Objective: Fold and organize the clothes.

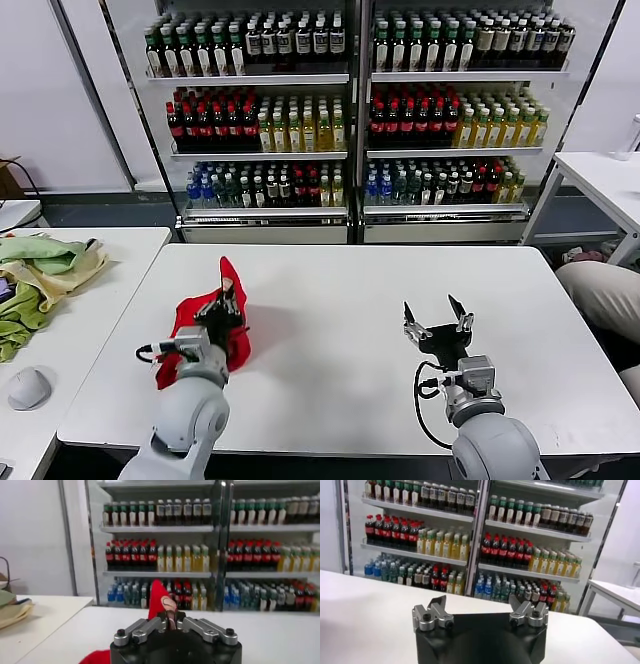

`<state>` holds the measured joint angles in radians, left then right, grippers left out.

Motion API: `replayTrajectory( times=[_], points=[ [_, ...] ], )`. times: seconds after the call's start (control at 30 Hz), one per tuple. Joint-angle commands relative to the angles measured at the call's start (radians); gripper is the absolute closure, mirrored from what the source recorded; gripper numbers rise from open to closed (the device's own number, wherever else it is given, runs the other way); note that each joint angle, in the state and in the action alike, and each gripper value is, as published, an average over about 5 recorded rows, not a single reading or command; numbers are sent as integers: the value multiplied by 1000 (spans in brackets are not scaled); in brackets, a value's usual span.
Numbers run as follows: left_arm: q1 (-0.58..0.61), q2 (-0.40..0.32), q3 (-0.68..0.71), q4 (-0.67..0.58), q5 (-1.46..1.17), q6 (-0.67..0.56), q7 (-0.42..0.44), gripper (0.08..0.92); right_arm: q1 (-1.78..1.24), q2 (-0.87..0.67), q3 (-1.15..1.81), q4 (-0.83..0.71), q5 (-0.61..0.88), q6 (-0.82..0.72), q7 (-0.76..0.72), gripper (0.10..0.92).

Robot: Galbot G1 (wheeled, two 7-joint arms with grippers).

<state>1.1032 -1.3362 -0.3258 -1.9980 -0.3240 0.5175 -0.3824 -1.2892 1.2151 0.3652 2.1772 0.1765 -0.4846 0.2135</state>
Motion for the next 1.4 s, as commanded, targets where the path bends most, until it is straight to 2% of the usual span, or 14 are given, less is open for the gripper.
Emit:
replayTrajectory(
  times=[0.03, 0.23, 0.33, 0.43, 0.5, 0.57, 0.67, 0.77, 1.0, 1.4],
  points=[
    [-136, -43, 61, -4, -281, 65, -61, 740, 3, -2, 5, 1, 1, -4, 0, 203],
    [-66, -24, 71, -133, -281, 60, 27, 568, 37, -3, -7, -18, 5, -11, -3, 203],
    [-28, 25, 2, -167, -150, -6, 126, 481, 85, 7, -43, -56, 25, -17, -7, 203],
    [25, 108, -135, -108, 60, -149, 245, 394, 177, 45, -116, -129, 97, -50, 9, 203],
    [59, 159, -235, -44, 167, -238, 302, 343, 262, 87, -183, -195, 197, -79, 51, 203],
    [90, 188, -308, -10, 197, -287, 328, 282, 342, 134, -261, -267, 295, -94, 94, 203],
    [130, 196, -355, -13, 180, -294, 333, 210, 428, 198, -380, -381, 375, -96, 119, 203],
    [154, 188, -363, -22, 182, -306, 338, 182, 487, 254, -460, -497, 400, -97, 112, 203],
    [149, 178, -353, -8, 192, -322, 343, 177, 554, 325, -477, -726, 396, -97, 57, 203],
    [131, 163, -331, 3, 206, -325, 345, 177, 561, 349, -448, -784, 373, -96, -35, 203]
  ],
)
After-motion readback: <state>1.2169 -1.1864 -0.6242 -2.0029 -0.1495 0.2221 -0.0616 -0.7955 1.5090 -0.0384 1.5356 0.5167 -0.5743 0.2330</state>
